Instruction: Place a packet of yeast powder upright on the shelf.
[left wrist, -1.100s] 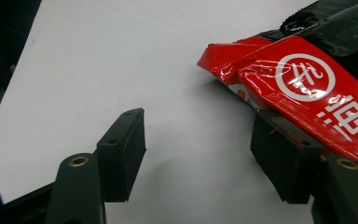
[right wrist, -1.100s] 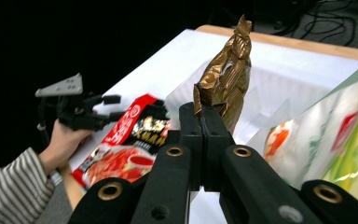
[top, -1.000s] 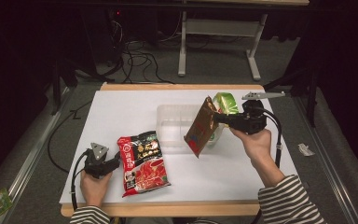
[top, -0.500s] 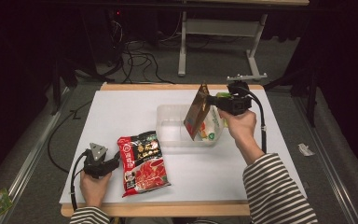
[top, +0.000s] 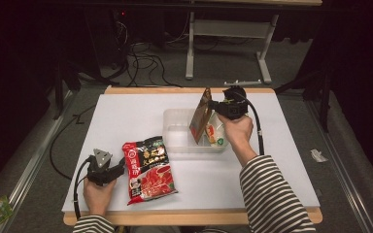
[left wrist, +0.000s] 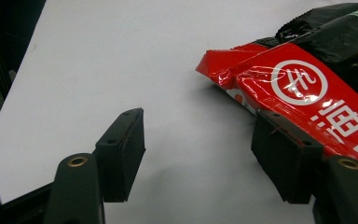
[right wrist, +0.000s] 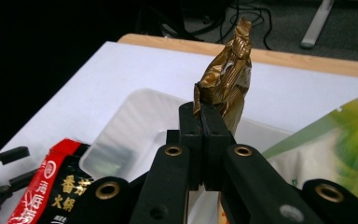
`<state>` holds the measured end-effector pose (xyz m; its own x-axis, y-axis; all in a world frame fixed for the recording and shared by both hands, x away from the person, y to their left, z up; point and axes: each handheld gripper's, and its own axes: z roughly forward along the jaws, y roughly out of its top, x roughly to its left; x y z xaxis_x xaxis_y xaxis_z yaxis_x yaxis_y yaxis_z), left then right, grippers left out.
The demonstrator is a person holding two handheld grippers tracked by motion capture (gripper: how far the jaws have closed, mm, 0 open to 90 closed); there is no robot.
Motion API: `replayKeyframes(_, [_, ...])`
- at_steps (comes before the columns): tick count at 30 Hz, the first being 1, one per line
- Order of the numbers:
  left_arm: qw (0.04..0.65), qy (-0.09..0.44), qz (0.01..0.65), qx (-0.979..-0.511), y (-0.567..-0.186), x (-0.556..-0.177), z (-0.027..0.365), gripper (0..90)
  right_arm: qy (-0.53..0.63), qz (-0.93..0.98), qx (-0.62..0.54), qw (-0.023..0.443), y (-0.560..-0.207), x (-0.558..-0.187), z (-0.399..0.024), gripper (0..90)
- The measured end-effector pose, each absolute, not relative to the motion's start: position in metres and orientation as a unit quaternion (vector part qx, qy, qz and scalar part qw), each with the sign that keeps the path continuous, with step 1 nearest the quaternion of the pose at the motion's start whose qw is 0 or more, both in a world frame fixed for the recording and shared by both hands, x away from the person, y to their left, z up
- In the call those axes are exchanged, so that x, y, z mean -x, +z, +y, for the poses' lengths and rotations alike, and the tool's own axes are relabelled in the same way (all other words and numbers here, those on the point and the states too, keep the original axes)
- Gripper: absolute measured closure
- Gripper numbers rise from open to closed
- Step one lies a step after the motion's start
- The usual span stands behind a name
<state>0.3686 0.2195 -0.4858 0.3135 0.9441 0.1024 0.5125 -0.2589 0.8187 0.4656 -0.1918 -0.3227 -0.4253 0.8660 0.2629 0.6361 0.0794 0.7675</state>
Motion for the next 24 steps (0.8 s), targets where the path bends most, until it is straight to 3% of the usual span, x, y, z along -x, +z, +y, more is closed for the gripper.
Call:
replayKeyframes(8, [0.349, 0.307, 0.498, -0.732, -0.486, -0.369, 0.219, 35.0, 0.444, 0.717, -0.523, 0.122, -0.344, -0.468, -0.194, 86.0])
replayKeyframes(9, [0.349, 0.308, 0.498, -0.732, -0.486, -0.369, 0.219, 34.9, 0.445, 0.719, -0.520, 0.121, -0.344, -0.467, -0.195, 76.2])
replayKeyframes(24, [0.346, 0.307, 0.499, -0.733, -0.486, -0.369, 0.219, 35.1, 0.434, 0.739, -0.500, 0.126, -0.338, -0.450, -0.212, 54.9])
